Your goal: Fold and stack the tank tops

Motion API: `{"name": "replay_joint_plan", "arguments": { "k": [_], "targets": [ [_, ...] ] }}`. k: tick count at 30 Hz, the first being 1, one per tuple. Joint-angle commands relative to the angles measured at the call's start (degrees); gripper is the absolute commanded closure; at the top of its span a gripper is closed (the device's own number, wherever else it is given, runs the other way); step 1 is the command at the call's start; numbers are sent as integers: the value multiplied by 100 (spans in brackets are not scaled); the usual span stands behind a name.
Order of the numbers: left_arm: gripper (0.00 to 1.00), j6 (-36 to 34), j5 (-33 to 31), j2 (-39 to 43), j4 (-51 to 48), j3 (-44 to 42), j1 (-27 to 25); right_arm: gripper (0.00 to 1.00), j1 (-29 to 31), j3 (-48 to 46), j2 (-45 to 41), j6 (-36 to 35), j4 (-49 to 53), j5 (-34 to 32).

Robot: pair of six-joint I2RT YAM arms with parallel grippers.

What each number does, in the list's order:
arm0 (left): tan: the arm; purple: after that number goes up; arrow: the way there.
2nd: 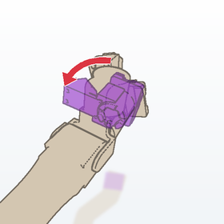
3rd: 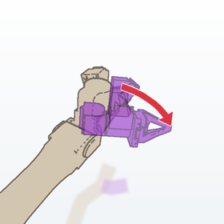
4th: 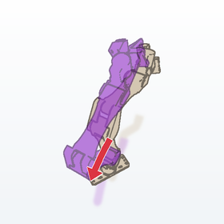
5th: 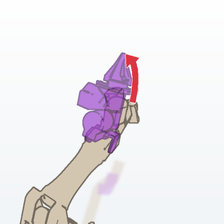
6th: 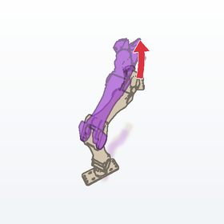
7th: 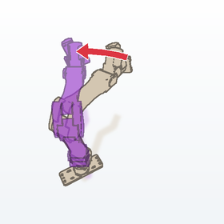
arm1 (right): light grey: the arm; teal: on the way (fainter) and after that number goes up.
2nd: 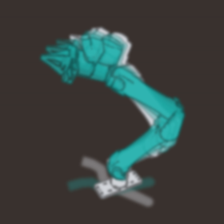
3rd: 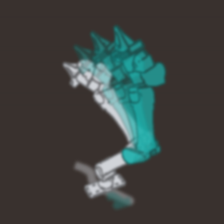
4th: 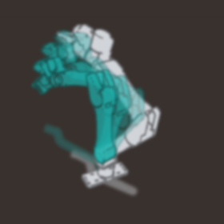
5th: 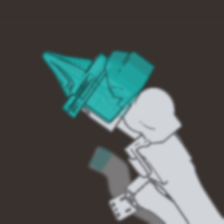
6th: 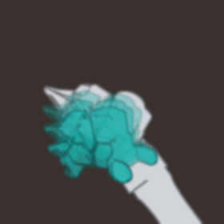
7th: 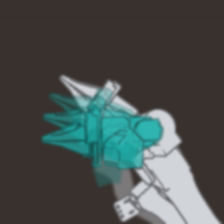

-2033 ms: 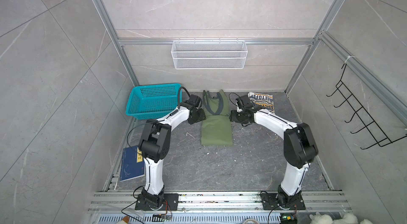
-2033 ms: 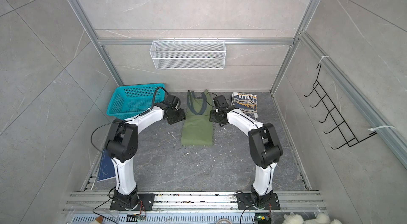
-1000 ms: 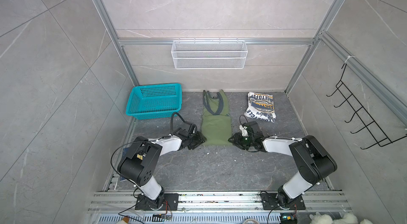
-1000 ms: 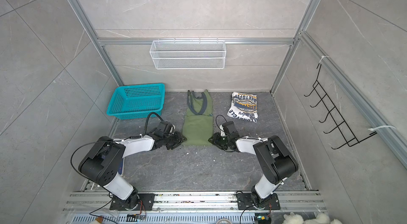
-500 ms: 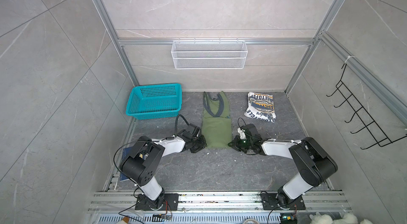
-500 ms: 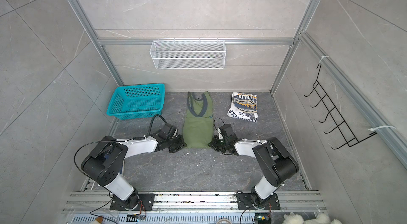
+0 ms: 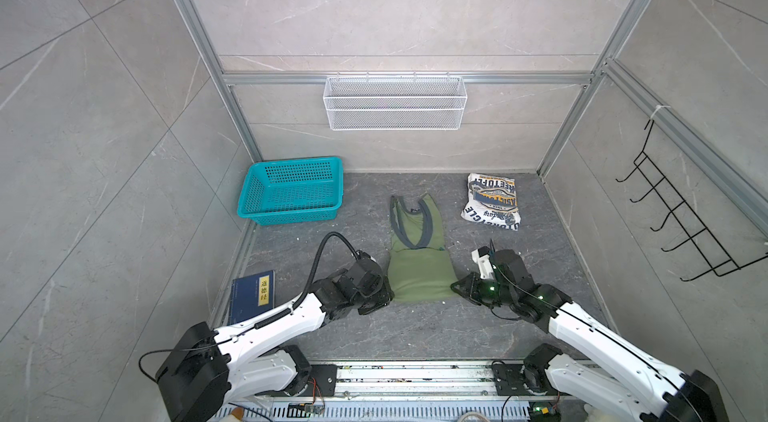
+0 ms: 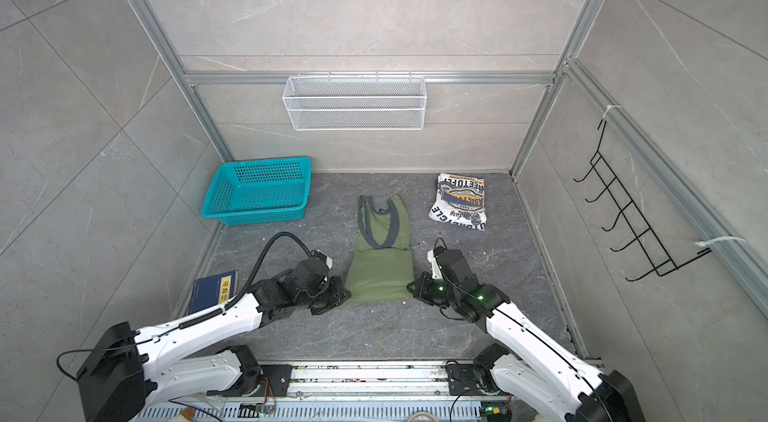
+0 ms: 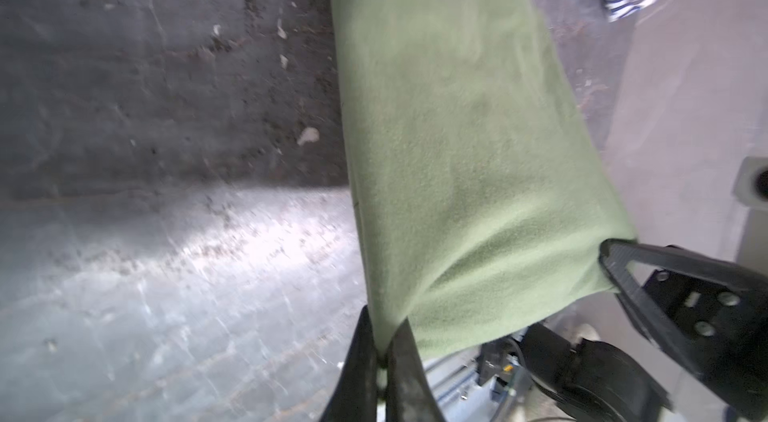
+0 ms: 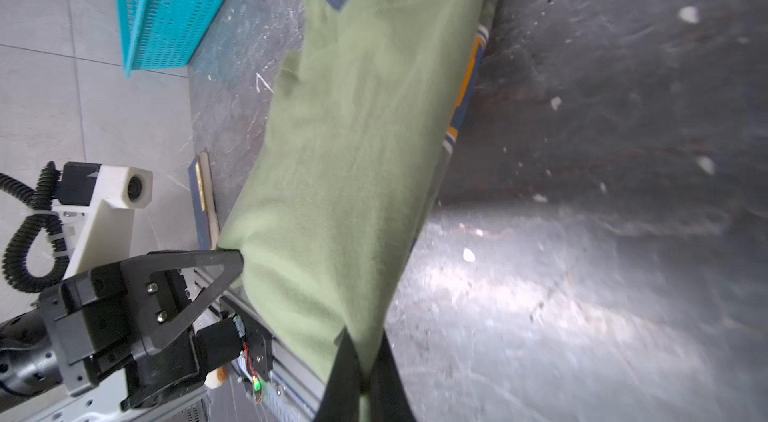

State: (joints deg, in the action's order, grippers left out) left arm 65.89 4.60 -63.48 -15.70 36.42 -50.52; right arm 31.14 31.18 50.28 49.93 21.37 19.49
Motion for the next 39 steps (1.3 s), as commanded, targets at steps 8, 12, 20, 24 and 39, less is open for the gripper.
{"name": "replay_joint_plan", "arguments": {
  "k": [8,12,20,24,39],
  "targets": [
    [100,-243,-1403,-129,-538,1688,109,100,-43,1920,689,-464,870,-879],
    [100,-564,-910,-1085,-177,2410,668,100,-174,2917,1639,-961,749,-1182],
    [100,-1183,-606,-3021,-676,4364,1559,100,-808,3999,3375,-1288,387,-937],
    [100,-1140,-354,-3896,-964,5175,1791,100,-1150,4346,4050,-1289,102,-648],
    [45,-1347,216,-6130,-1494,7541,2281,61,-1721,5573,5878,-1119,30,-275]
  ]
}}
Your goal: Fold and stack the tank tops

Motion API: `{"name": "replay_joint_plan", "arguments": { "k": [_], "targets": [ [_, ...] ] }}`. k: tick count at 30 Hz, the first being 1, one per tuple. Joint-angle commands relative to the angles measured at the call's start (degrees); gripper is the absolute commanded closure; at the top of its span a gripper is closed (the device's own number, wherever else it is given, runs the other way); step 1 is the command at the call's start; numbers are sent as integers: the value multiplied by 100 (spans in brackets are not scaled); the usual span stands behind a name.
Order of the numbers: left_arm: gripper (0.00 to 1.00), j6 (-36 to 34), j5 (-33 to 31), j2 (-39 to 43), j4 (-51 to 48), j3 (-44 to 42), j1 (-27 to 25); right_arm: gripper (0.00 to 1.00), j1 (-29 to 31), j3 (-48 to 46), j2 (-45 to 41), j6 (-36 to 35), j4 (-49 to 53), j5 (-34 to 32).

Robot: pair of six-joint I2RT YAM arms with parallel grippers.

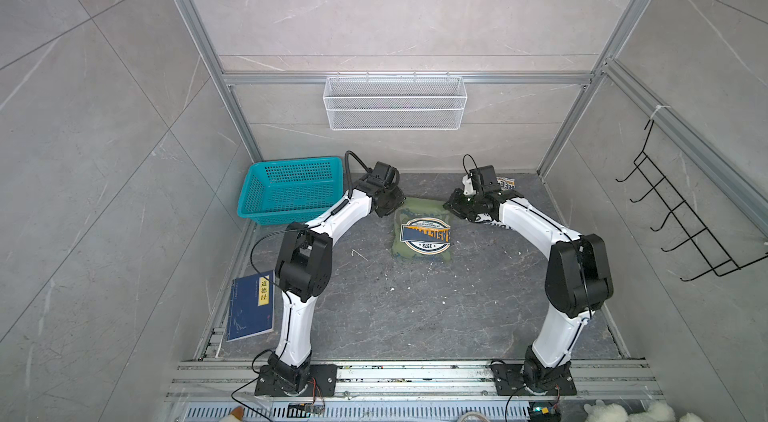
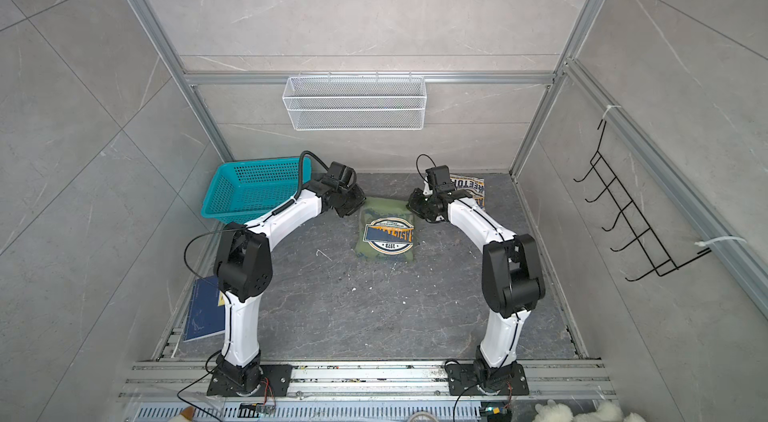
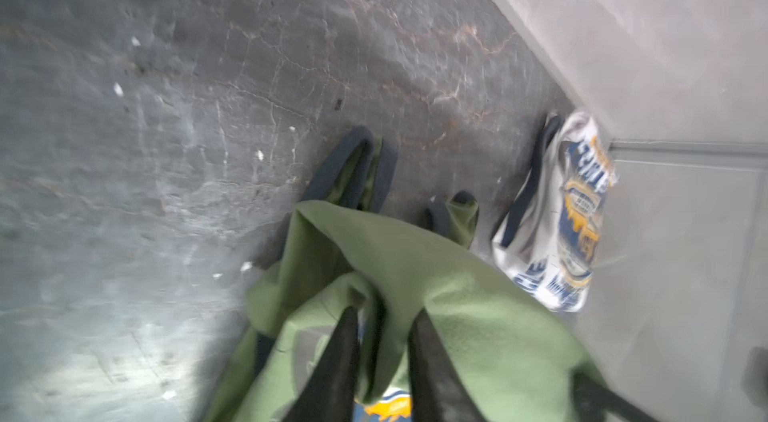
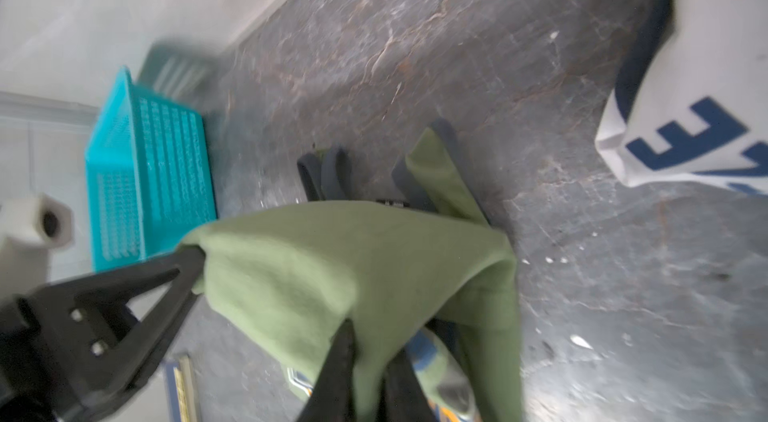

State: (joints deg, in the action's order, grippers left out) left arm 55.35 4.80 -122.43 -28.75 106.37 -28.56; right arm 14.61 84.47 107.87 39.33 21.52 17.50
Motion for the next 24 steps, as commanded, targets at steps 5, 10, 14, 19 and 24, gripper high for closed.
{"name": "replay_joint_plan", "arguments": {
  "k": [5,10,14,19,24],
  "targets": [
    [32,-704,436,-513,-556,1256,197,42,-158,268,-45,-483,275,-470],
    [25,-1278,8,168,-624,779,219,34,-160,-114,-530,-1057,367,-876],
    [24,-1325,48,457,-553,-68,214,31,-113,-675,-581,-1008,176,-549],
    [23,-1319,445,373,105,-1023,219,27,-106,-1178,-272,-861,-296,-272],
    [22,-1290,1013,113,538,-1224,222,27,-99,-1220,112,-811,-544,-36]
  ]
}}
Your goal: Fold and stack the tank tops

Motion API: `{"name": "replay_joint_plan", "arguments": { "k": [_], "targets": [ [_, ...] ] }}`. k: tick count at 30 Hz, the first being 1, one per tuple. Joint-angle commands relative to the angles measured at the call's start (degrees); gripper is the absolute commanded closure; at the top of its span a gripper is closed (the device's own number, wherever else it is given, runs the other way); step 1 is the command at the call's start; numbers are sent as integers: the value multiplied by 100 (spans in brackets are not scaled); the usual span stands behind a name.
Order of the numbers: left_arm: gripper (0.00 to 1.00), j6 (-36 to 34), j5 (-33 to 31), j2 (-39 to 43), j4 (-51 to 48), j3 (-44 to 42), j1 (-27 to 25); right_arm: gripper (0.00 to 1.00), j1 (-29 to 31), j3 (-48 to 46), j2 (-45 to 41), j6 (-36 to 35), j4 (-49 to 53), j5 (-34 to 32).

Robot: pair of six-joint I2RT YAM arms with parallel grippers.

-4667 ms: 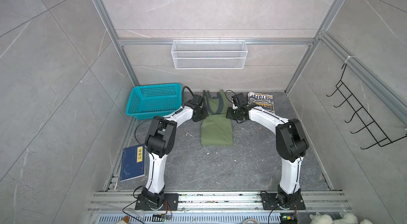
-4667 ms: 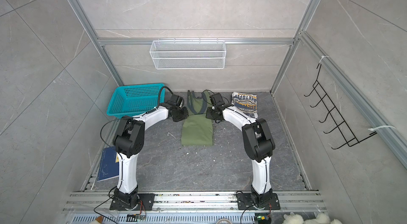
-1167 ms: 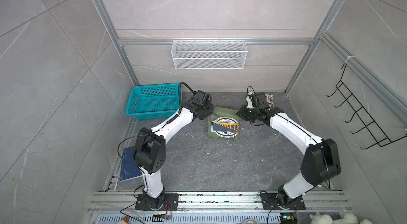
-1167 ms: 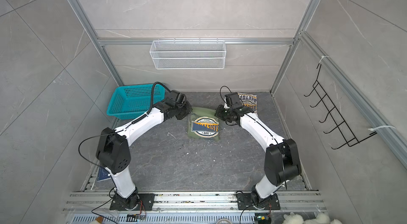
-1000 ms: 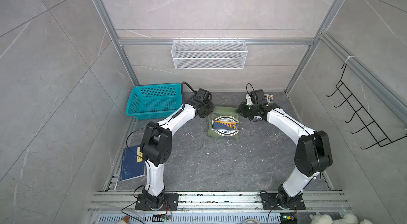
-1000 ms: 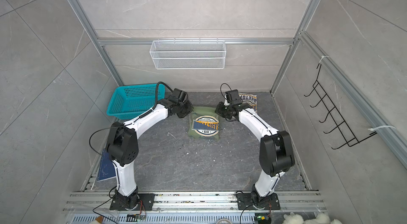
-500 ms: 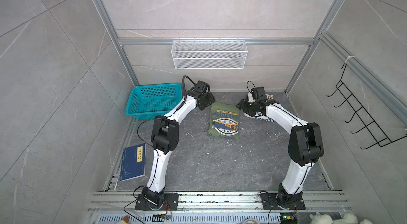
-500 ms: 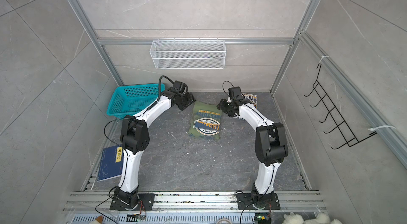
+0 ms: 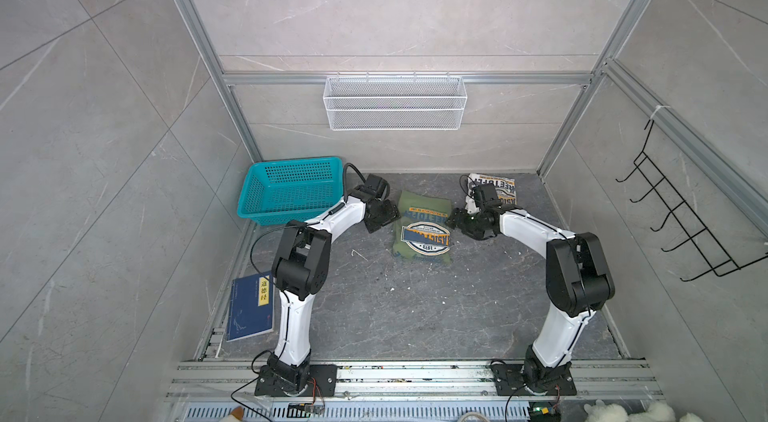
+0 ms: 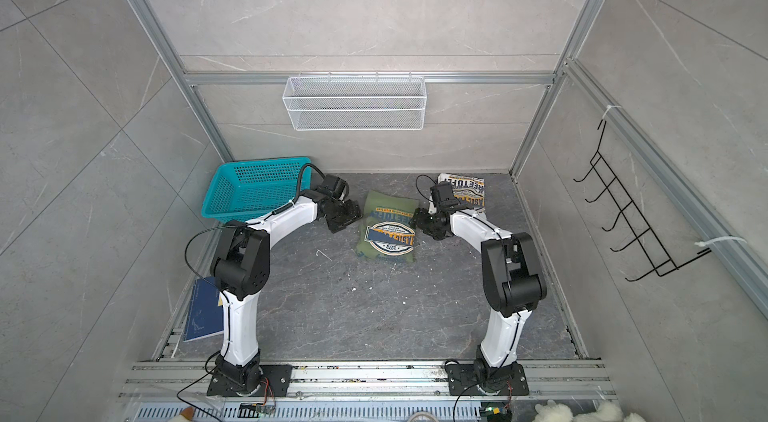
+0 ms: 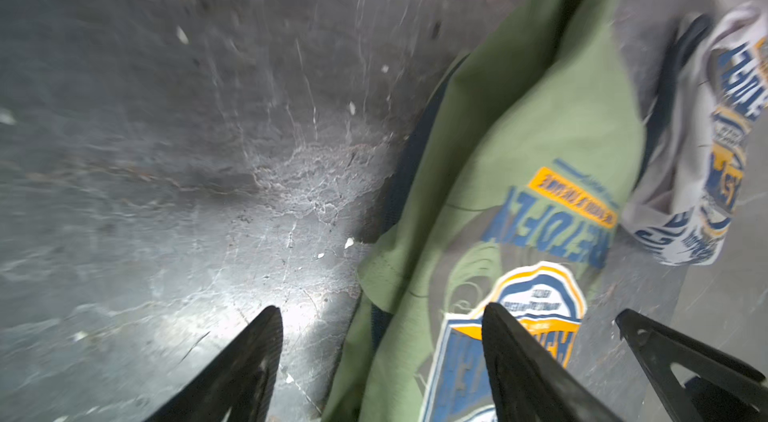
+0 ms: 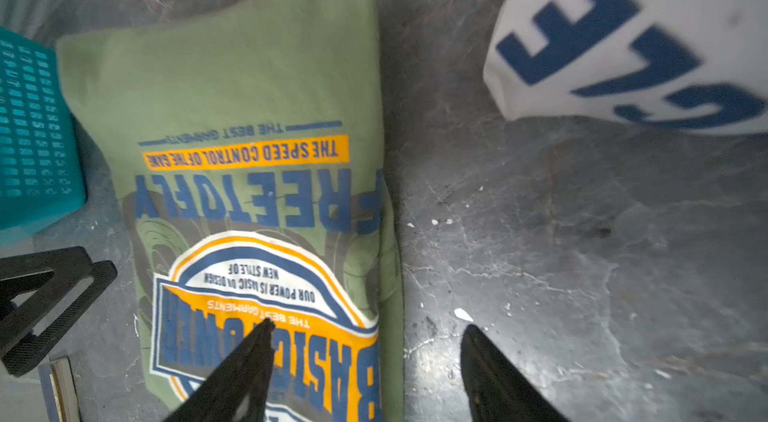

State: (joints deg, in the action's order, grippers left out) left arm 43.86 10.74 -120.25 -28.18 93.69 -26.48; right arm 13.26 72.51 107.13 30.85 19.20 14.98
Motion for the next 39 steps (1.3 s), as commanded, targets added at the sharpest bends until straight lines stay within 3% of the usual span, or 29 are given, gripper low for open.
{"name": "replay_joint_plan", "arguments": {
  "k": [1,7,15,18,22,26,33,39],
  "targets": [
    [22,-128,465,-175,487,55,15,27,30,-15,265,53,-346,277],
    [24,3,592,-545,462,73,7,32,56,26,701,205,-465,492],
    [46,162,961,-911,666,191,-113,47,122,144,1140,346,-587,735],
    [55,221,1102,-1007,755,286,-197,57,121,176,1174,343,-584,787],
    [78,306,1176,-984,874,452,-337,77,122,275,960,208,-381,621],
    [93,337,1220,-896,917,785,-492,99,77,550,471,-93,45,252],
    [100,504,966,-409,1412,1257,-694,100,11,1449,-416,-691,903,-527],
    [100,527,1108,-1197,1163,3243,-891,100,-504,2202,-588,-815,1308,-687]
  ]
}}
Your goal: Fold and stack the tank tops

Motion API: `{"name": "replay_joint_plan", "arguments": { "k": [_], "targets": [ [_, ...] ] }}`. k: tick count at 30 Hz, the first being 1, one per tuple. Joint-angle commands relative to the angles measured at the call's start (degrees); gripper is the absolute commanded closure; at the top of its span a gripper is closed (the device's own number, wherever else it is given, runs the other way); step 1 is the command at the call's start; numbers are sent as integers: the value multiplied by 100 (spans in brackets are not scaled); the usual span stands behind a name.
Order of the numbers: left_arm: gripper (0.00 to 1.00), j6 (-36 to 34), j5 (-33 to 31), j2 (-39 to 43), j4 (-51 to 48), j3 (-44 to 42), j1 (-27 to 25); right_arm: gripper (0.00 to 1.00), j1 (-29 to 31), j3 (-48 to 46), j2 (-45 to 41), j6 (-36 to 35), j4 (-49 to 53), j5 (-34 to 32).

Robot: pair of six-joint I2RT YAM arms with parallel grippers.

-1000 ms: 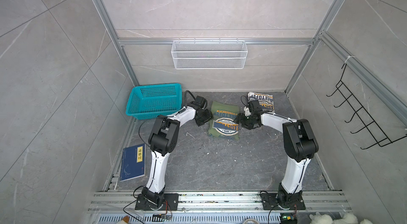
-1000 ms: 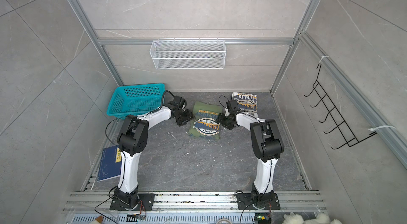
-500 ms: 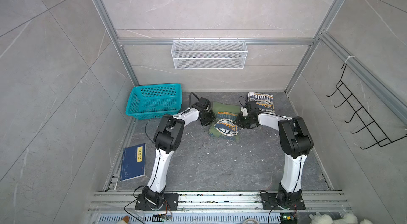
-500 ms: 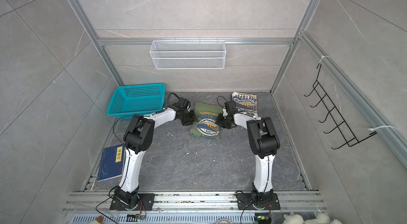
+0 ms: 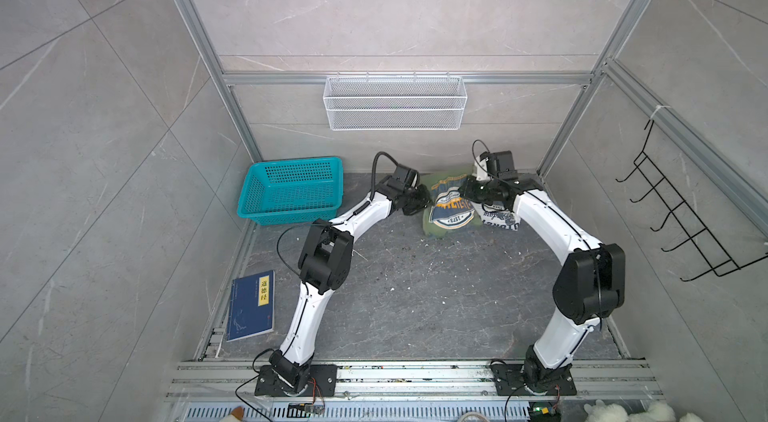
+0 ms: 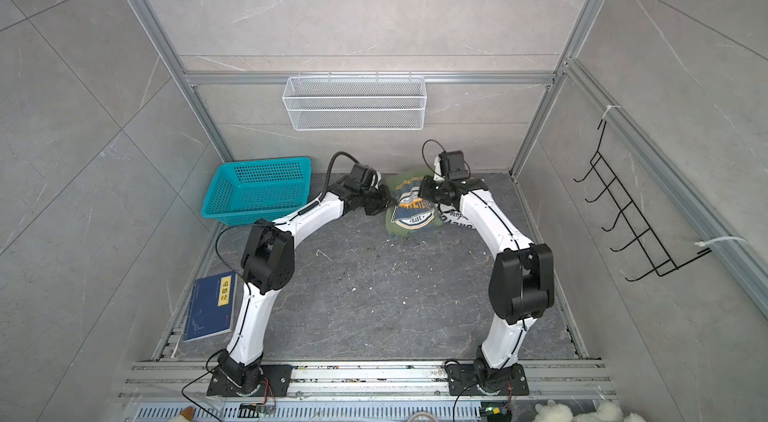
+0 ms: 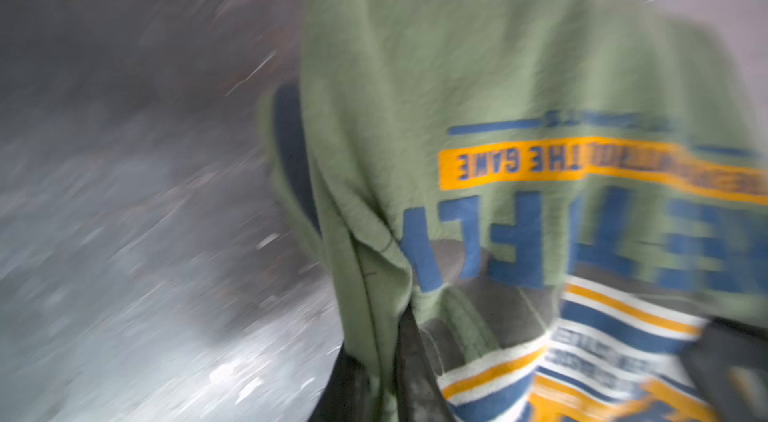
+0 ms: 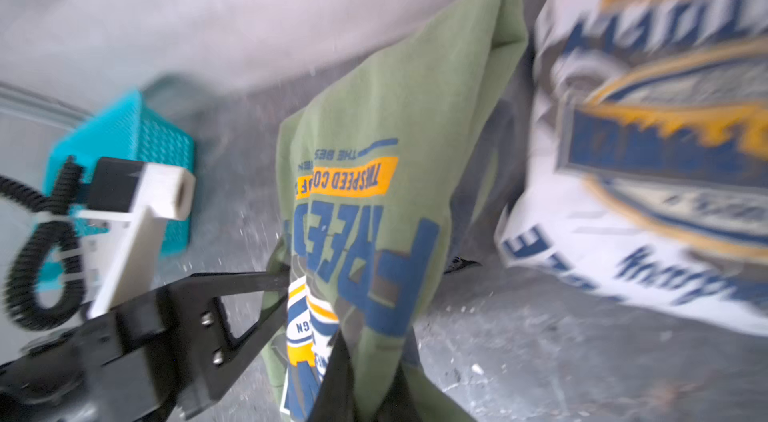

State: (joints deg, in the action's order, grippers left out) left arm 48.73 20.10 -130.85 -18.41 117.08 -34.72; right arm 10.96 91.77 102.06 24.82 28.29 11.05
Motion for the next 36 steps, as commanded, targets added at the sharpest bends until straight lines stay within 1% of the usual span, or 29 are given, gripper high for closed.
{"name": "replay_joint_plan", "arguments": {
  "k": [1,6,10,11,12,14,17,21,26,29,31,34,35,36],
  "targets": [
    [100,63,181,-421,154,1284,-98,100,-331,290,-101,-358,320,-400],
    [100,446,398,-1451,524,2604,-147,100,-483,-153,-126,-367,-188,-563],
    [100,586,385,-2069,1086,3275,-263,100,-989,-541,-125,-364,-858,-184],
    [100,618,346,-2177,1219,3395,-292,100,-1061,-560,-87,-367,-986,-161],
    [100,669,333,-2320,1385,3507,-324,100,-1076,-559,-101,-522,-1079,-187],
    [100,743,280,-2515,1706,3645,-381,100,-1118,-544,-103,-667,-1296,-73],
    [100,673,128,-2715,1949,3801,-463,100,-1153,-563,-89,-784,-1598,-152],
    [100,656,-3,-2931,2340,3903,-568,100,-1207,-845,-172,-997,-2016,-519],
    [100,589,-172,-3137,2576,4041,-700,100,-1270,-1183,-268,-1248,-2459,-971],
    [100,544,-303,-3228,2661,4032,-751,100,-1296,-1294,-289,-1406,-2710,-1128],
    [100,526,-414,-3301,2757,4050,-787,100,-1305,-1455,-301,-1462,-2983,-1245],
    [100,533,-474,-3479,2877,4108,-807,100,-1305,-1578,-302,-1562,-3064,-1503],
    [100,494,-490,-3535,2900,4137,-815,100,-1316,-1680,-288,-1532,-3151,-1609],
    [100,455,-522,-3574,2899,4172,-827,100,-1355,-1772,-255,-1459,-3247,-1581]
  ]
}}
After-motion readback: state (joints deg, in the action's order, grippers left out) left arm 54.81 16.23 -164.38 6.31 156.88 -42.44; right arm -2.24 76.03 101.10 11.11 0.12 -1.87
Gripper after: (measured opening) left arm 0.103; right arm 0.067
